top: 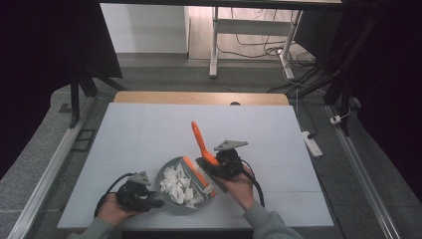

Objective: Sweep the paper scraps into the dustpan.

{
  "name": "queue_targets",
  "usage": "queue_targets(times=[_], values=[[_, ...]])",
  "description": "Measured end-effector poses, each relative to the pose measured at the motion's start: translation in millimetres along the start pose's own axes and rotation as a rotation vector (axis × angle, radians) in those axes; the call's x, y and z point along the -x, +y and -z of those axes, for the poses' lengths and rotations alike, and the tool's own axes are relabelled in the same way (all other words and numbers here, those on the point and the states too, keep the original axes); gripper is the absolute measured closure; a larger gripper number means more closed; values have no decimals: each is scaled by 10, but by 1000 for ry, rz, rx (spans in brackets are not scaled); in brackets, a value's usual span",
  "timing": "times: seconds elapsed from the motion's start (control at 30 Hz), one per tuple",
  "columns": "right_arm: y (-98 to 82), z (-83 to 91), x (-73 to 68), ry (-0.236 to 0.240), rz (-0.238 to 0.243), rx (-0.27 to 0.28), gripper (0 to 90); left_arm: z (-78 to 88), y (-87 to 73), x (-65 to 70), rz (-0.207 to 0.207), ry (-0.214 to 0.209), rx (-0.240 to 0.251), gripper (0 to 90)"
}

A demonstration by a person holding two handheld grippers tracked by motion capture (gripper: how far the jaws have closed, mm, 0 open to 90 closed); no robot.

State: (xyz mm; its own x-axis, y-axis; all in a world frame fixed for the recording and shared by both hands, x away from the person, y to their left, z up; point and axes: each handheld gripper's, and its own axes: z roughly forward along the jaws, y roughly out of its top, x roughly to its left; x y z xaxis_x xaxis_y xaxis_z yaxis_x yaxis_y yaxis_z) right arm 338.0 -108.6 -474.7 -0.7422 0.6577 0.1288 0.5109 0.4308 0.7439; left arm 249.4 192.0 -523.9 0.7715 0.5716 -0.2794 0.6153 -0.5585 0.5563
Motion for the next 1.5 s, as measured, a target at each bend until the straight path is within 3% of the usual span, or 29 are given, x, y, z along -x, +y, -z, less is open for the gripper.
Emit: queue_targets(times=[0.17,0.33,0.43,0.53,0.63,0.73,0.8,0.93,1.07,1.23,1.5], values=[[55,-250,202,-71,7,-57,707,-12,14,6,4,1,-1,609],[128,-509,223,-74,22,-109,708,-23,19,-4,5,2,-3,609],[159,-564,91,-39,34,-124,708,-31,18,-13,6,-1,-5,609],[165,-561,-118,34,53,-124,708,-26,18,-7,6,2,-4,609],[228,-481,-339,147,81,-96,708,-25,18,-6,5,4,-4,609],[321,-327,-446,126,156,-27,708,-26,14,-7,7,0,-4,609],[368,-206,-392,98,153,23,708,-27,15,-9,6,0,-4,609],[405,-13,-184,62,94,72,707,-30,14,-14,4,1,-7,609],[383,84,-5,29,57,80,707,-31,13,-12,6,0,-6,609],[279,97,168,27,6,70,707,-20,10,-13,7,-5,6,609],[181,131,282,22,-21,64,707,14,17,-4,16,19,30,610]])
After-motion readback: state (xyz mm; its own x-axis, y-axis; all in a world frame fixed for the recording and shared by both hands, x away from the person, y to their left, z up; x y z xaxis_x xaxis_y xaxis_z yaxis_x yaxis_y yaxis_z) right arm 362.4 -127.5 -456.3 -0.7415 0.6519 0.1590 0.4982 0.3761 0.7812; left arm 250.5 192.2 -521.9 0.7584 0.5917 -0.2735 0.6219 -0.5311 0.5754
